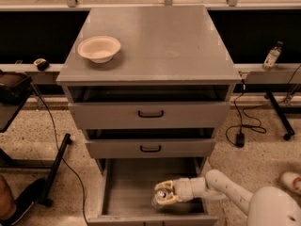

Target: Pick 7up can from bottom drawer and place on counter

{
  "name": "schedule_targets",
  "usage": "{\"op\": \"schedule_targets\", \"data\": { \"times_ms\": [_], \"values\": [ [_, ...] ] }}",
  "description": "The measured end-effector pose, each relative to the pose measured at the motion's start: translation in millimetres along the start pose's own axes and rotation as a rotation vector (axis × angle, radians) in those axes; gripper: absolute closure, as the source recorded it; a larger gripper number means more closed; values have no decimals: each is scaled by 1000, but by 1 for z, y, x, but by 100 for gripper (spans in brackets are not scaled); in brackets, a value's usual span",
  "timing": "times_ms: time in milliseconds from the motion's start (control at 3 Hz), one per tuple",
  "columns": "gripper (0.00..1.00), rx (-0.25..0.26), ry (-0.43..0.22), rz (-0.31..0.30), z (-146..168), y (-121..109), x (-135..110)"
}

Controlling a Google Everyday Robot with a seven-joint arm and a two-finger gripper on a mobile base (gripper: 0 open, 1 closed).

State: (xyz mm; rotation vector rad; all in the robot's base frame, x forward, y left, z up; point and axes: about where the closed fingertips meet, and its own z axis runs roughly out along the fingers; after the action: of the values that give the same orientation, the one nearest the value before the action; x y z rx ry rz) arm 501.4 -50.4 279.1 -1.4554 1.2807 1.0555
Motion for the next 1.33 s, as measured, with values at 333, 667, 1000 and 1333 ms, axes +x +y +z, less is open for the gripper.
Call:
{"op": "schedule_targets", "data": {
  "times_ms": [333, 667, 1000, 1333],
  "values": [
    [100, 57, -21, -86, -37, 2, -72],
    [100, 54, 2, -120, -62, 14, -146],
    [100, 19, 52, -126, -98, 6, -228],
    [100, 7, 36, -115, -97, 5, -230]
  ]
}}
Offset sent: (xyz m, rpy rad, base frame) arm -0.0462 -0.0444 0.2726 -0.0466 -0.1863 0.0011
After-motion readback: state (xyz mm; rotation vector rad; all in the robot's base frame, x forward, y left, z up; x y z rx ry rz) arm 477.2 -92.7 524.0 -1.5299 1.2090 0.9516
